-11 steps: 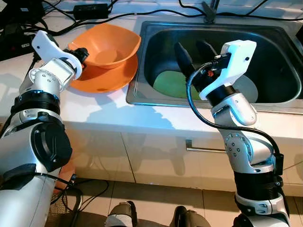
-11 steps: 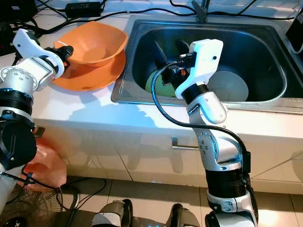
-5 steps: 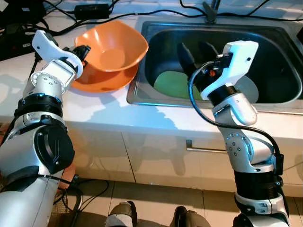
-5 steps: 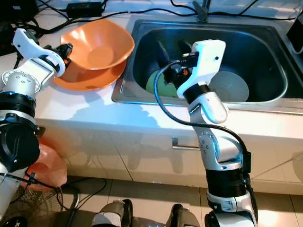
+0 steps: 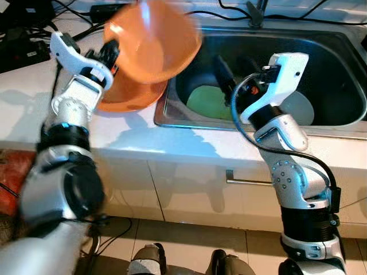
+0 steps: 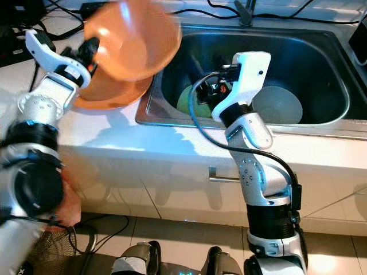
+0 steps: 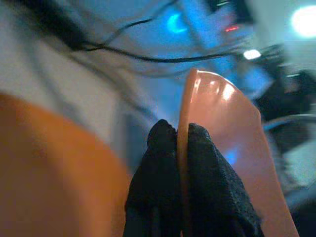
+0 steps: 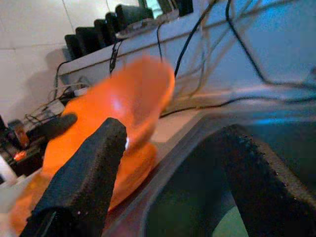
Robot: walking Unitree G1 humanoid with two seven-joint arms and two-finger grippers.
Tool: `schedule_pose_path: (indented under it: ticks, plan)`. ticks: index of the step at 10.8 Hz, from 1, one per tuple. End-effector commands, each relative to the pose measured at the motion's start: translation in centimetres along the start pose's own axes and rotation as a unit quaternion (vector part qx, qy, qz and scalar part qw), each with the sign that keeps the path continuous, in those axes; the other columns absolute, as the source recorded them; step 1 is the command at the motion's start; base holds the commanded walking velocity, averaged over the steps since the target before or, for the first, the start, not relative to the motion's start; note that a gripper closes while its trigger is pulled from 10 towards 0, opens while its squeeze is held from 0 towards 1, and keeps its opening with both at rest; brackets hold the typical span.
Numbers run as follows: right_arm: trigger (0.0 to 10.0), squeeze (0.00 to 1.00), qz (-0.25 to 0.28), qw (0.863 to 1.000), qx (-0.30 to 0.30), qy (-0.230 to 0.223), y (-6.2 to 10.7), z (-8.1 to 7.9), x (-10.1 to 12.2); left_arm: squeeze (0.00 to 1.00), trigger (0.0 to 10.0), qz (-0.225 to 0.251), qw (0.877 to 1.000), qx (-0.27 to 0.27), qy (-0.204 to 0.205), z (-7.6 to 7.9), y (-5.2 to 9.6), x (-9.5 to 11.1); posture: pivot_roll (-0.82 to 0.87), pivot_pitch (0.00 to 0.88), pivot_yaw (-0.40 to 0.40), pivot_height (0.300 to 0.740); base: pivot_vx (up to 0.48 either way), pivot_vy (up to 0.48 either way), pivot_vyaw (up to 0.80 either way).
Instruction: Kitchen organization
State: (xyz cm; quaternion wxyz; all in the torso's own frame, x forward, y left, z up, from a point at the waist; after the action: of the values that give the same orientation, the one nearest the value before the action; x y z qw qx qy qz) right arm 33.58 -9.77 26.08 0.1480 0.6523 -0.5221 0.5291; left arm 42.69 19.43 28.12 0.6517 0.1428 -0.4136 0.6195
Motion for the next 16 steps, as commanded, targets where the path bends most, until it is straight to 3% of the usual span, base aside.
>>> schedule_pose_path:
  ticks: [1,4,6,13,14,16]
  plan:
    - [10.0,0.0,-0.003,1.0,-0.002,-0.022,0.1,0.2,0.1,0.0,0.0,0.031,0.998,-0.051,0.001,1.5,-0.1,1.3,0.13,0.147,0.05,0.74,0.0,0.0,0.0]
    - [10.0,0.0,-0.001,0.999,-0.002,-0.051,-0.2,0.1,0.3,0.0,0.0,0.036,0.994,-0.105,-0.012,3.2,0.1,0.3,0.13,0.147,0.05,0.74,0.0,0.0,0.0]
    - [10.0,0.0,-0.007,0.998,0.004,-0.059,-0.3,-0.2,0.3,0.0,0.0,0.024,0.993,-0.111,-0.01,3.6,0.3,-0.8,0.13,0.145,0.05,0.74,0.0,0.0,0.0]
    - [10.0,0.0,-0.02,0.997,-0.005,-0.081,-1.3,-0.5,-0.1,0.0,0.0,-0.008,0.982,-0.186,-0.019,7.6,1.2,-3.3,0.13,0.14,0.049,0.74,0.0,0.0,0.0]
    - [0.0,0.0,-0.012,0.995,-0.027,-0.094,-1.5,0.1,0.1,0.0,0.0,-0.014,0.978,-0.209,-0.019,8.4,1.5,-3.5,0.13,0.137,0.048,0.74,0.0,0.0,0.0]
    - [0.0,0.0,0.001,0.99,-0.077,-0.119,-1.7,1.6,0.6,0.0,0.0,-0.019,0.977,-0.212,-0.025,8.5,1.7,-3.6,0.13,0.135,0.049,0.74,0.0,0.0,0.0]
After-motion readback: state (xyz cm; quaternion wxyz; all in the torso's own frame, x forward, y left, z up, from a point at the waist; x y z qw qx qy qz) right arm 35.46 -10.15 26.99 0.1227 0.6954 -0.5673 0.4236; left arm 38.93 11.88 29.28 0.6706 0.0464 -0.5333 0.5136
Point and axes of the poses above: a point about 5 cm out from each wrist's last joint towards the gripper, its own y axis pointing back from the gripper into the wrist, its own x axis along the axis of the wrist's last joint, z = x × y, the point moved 2 cm from there along -y, pointing out of the wrist towards the gripper, and after that the axes turned 12 degrees about -y, right-handed, at the moved point
